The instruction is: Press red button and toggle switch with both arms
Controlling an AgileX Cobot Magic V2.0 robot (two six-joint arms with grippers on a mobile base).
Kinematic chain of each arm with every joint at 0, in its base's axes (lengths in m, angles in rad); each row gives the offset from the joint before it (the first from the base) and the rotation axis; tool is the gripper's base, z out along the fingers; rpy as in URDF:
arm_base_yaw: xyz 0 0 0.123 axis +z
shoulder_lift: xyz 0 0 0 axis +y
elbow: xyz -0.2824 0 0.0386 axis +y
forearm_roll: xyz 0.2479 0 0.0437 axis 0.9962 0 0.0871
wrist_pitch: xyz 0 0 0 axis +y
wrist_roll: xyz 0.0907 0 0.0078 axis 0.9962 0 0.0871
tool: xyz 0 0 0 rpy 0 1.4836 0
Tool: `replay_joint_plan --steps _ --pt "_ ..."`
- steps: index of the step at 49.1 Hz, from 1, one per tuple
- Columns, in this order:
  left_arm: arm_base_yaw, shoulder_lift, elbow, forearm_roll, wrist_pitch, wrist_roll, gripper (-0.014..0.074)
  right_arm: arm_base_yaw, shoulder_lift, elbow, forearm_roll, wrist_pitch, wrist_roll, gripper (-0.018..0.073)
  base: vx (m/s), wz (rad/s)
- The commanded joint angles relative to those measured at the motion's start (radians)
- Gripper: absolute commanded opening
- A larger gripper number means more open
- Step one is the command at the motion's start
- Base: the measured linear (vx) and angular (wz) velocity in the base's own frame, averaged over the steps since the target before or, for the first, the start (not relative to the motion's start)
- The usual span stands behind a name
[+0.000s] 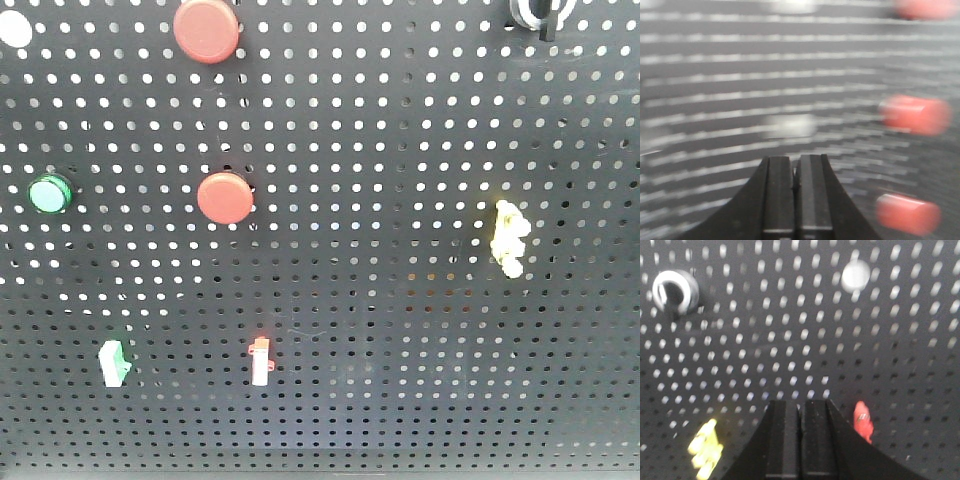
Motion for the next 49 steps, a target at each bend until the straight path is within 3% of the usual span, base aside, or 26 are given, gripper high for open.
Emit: replay_joint_plan --steps 1,2,3,20,36,49 --pt "-0.099 0.068 -0.064 -0.166 -0.020 0.219 0.0002 -0.002 0.005 -0.032 0.005 -0.072 -0.014 -0.0003 0.00 0.00" --pt "-0.126 0.086 -0.074 -0.205 -0.018 0.271 0.0002 -0.002 0.005 -0.032 0.005 -0.072 -0.021 -0.0003 0.00 0.00" --pt "-0.243 0.203 -0.146 -0.366 -0.028 0.481 0.0002 -0.002 0.005 -0.032 0.001 -0.071 -0.041 -0.0003 0.00 0.00" --pt "-0.252 0.375 -0.326 -0.363 -0.061 0.462 0.0002 -0.002 0.005 -0.032 -0.004 -0.033 -0.097 -0.0003 0.00 0.00" --pt "-0.212 0.430 -0.328 -0.363 -0.166 0.462 0.0002 -0.002 0.005 -0.032 -0.002 -0.029 -0.115 -0.0003 0.00 0.00" --pt "-0.175 0.463 -0.335 -0.363 -0.158 0.444 0.0002 -0.002 0.005 -0.032 -0.002 -0.030 -0.113 -0.0003 0.00 0.00"
